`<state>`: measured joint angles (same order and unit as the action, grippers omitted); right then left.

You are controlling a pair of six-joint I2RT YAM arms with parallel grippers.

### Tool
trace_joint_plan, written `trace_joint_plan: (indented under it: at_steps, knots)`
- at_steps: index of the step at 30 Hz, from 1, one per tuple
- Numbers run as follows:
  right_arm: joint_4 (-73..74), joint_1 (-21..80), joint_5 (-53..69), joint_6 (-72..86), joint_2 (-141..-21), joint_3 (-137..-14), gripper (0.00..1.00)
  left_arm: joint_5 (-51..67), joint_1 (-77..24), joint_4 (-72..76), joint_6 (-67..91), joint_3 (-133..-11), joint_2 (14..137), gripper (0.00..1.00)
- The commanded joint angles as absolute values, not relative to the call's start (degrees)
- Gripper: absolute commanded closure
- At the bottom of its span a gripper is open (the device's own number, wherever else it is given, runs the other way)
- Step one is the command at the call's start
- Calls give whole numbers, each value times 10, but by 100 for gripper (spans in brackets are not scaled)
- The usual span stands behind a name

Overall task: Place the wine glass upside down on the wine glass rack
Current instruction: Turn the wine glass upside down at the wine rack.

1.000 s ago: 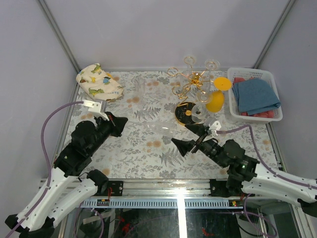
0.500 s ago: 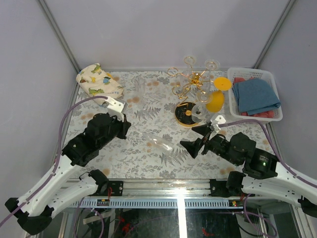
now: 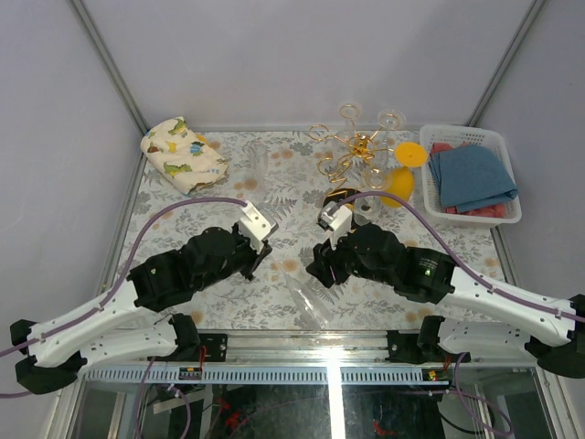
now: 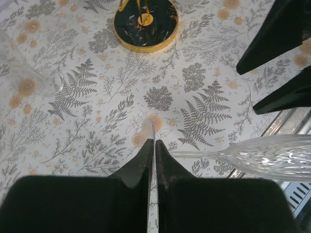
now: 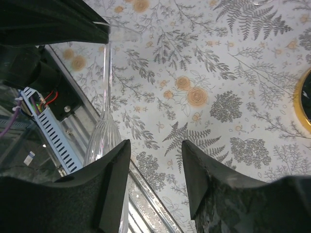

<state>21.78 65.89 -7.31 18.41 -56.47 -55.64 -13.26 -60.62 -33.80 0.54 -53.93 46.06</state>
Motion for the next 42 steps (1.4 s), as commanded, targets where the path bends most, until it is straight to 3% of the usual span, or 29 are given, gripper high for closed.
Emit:
trace_joint_plan:
  at_steps: [1,17,24,32,37,42]
  knots:
    - [186,659,-15,198,-562,-576,48,-116,-629,-303,-36,-568,465,100]
    - [51,653,78,320,-624,-517,48,-124,-664,-294,-56,-589,495,100]
    - [26,653,79,325,-639,-509,56,-130,-672,-290,-54,-581,496,100]
    - [33,653,69,314,-657,-512,77,-141,-677,-284,-50,-576,491,96]
    - [35,652,62,313,-660,-517,100,-155,-677,-279,-44,-573,488,87]
    - [33,652,50,314,-650,-518,100,-168,-676,-264,-17,-574,473,71]
